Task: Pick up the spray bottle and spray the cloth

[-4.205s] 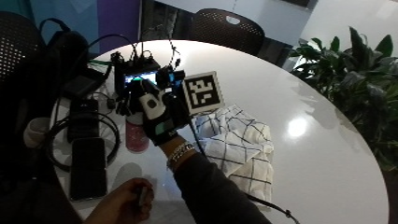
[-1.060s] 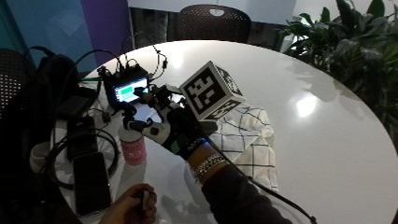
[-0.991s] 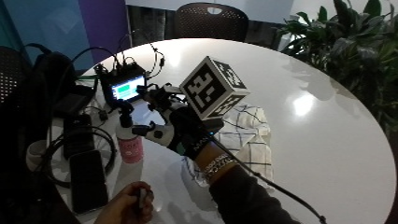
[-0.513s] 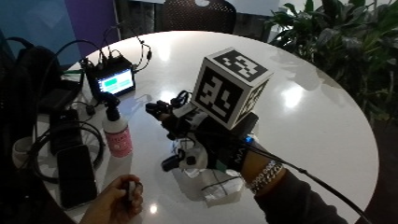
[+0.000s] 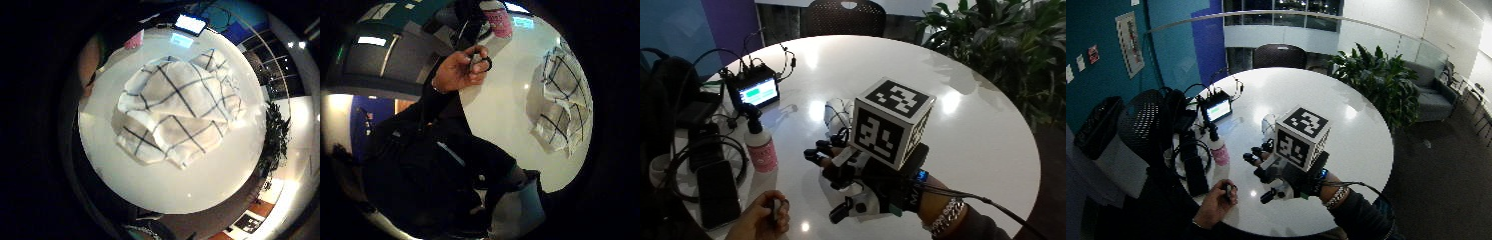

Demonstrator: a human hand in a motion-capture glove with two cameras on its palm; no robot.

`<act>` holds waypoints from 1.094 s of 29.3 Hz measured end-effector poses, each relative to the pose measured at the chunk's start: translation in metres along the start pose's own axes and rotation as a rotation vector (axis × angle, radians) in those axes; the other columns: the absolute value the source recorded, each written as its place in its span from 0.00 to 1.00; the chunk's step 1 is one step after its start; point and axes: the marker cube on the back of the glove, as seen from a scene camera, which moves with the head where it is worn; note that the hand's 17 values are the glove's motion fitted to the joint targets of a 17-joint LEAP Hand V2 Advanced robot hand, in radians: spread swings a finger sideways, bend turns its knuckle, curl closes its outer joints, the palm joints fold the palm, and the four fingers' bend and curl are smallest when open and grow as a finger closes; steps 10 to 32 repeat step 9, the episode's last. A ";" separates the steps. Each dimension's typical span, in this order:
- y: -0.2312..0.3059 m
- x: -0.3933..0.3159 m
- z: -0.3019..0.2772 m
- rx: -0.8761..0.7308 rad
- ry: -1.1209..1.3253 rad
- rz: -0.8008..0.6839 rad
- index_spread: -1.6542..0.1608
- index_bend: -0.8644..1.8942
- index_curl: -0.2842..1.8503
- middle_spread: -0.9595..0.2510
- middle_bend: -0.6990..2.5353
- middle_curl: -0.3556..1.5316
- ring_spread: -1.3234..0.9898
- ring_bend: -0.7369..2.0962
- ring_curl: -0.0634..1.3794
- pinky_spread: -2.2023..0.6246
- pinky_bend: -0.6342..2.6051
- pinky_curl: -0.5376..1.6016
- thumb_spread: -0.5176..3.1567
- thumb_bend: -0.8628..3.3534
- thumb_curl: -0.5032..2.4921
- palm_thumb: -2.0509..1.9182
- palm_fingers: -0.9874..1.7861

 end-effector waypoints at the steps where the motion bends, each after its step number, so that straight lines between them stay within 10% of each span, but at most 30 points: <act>1: 0.001 0.000 0.001 -0.002 -0.004 0.002 0.68 0.36 0.26 0.72 0.28 0.38 0.55 0.35 0.25 0.87 0.26 0.41 0.39 0.20 0.26 0.56 0.47; 32: 0.002 0.004 0.009 -0.014 -0.030 0.024 0.68 0.37 0.25 0.72 0.28 0.38 0.55 0.35 0.25 0.87 0.26 0.41 0.39 0.20 0.26 0.56 0.48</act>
